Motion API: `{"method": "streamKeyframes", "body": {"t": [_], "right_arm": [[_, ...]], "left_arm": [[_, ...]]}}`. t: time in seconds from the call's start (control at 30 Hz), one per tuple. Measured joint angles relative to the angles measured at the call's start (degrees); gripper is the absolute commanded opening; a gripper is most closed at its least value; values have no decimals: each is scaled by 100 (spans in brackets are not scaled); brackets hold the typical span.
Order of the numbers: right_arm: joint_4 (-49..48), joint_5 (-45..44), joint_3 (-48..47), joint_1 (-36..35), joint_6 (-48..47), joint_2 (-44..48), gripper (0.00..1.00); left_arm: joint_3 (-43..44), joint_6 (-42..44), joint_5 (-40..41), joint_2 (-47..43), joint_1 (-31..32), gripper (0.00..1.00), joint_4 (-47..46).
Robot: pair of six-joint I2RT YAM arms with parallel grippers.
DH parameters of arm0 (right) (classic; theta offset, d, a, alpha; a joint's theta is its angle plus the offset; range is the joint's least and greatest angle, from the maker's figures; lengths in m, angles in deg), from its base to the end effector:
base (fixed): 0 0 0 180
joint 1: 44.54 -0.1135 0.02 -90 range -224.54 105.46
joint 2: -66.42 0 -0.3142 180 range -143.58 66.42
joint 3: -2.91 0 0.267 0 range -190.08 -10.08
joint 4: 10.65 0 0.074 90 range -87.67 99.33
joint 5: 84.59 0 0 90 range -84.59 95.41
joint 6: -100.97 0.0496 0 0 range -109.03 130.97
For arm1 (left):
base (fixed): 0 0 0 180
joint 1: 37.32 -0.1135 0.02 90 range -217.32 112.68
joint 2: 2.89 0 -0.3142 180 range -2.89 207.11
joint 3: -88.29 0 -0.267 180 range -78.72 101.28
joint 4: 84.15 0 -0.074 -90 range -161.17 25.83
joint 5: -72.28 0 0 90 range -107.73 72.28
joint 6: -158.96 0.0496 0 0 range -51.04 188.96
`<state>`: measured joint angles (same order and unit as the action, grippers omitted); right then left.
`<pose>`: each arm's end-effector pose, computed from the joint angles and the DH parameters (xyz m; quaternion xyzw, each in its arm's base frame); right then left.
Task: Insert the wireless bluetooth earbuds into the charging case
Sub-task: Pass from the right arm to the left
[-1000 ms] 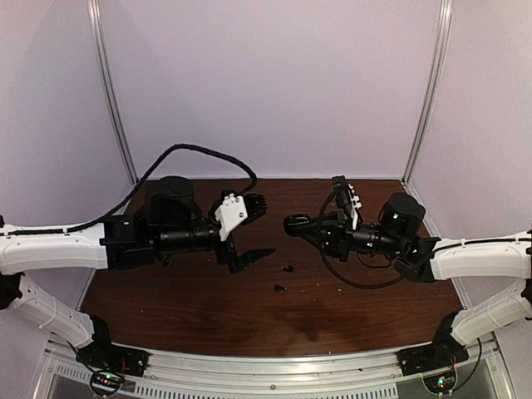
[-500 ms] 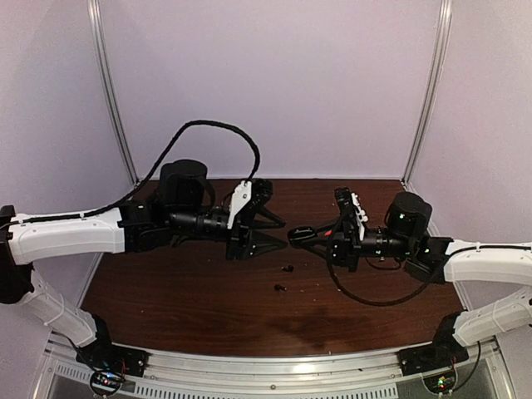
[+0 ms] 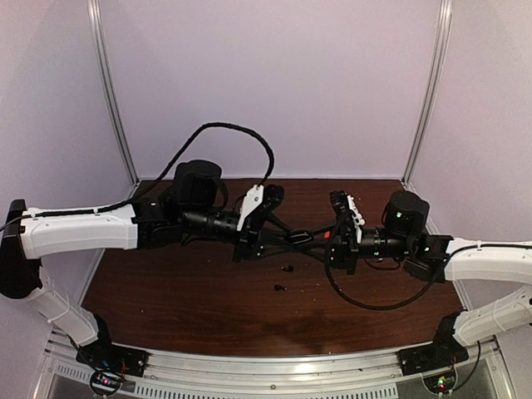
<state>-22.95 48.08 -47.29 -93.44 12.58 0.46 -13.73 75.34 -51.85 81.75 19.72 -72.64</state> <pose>0.1451 0.2174 0.3213 -0.5005 0.5213 0.5120 0.4644 0.1753 -0.3215 0.3595 0.5534 0.5682 -0.4547 0.4052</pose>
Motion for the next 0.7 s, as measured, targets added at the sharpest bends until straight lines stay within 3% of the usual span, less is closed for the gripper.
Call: {"method": "streamKeyframes", "body": {"t": [0.27,0.47,0.7], "right_arm": [[28,2,-17,0,-33,-37,12],[46,17,-17,-11,-131,-39,32],[72,-7,-17,-24,-92,-39,40]], "left_arm": [[39,2,-2,109,0,22,76],[42,-13,-61,109,0,8,120],[37,-15,9,107,-7,6,107]]}}
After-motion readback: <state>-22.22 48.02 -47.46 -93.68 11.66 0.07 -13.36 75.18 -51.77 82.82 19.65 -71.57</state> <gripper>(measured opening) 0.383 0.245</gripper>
